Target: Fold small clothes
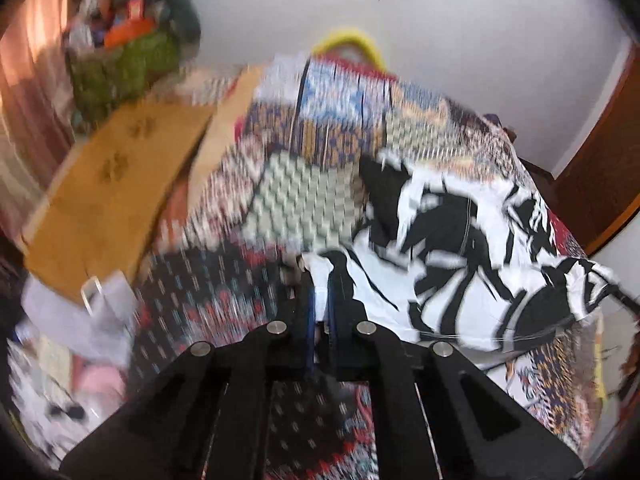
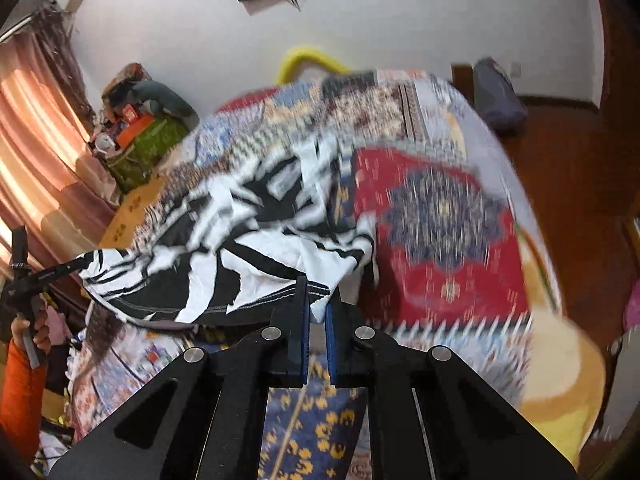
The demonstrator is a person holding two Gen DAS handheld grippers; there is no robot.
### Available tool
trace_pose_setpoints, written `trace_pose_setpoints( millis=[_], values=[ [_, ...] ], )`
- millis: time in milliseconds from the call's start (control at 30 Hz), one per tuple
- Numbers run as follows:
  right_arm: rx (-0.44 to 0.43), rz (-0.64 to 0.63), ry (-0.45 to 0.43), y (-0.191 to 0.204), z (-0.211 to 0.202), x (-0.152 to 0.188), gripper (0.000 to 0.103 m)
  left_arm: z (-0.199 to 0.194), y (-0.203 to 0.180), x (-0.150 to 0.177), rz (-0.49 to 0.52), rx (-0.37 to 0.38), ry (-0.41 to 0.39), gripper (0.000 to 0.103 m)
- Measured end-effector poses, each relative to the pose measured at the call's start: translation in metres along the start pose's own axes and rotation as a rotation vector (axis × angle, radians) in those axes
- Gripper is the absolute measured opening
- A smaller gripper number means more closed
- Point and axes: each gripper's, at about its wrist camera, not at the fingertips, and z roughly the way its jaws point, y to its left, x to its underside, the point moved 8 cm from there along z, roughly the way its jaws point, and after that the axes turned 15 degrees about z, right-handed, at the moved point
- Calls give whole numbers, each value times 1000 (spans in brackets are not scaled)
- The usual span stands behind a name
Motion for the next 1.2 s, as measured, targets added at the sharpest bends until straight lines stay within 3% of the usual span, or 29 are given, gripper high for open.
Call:
trace_pose_setpoints(
  millis=[267,467,667,833,900,967,1033,1200],
  values=[
    [20,-45,-79,23,7,-60,5,8,7,-70,3,-82,-66,5],
    [50,-36,-72,18,34,-95,5,40,16,-106,-15,-145,-47,5],
    [107,4,-63,-3,69,-125,3,91,32,-121,-62,-163,7,5],
    [64,-3,-41,-7,83,-122,3,136,35,-113,-63,-143,74,5],
    [65,-26,-17,-5,90,-114,7,153,31,-107,-48,-131,98,5],
    [78,-52,8,-5,99,-105,33,165,28,-99,-43,-123,118,5],
    [92,-83,29,-5,109,-97,47,172,26,-93,-48,-111,132,5],
    [110,-104,27,-8,129,-96,47,181,23,-88,-36,-91,150,5]
  ],
)
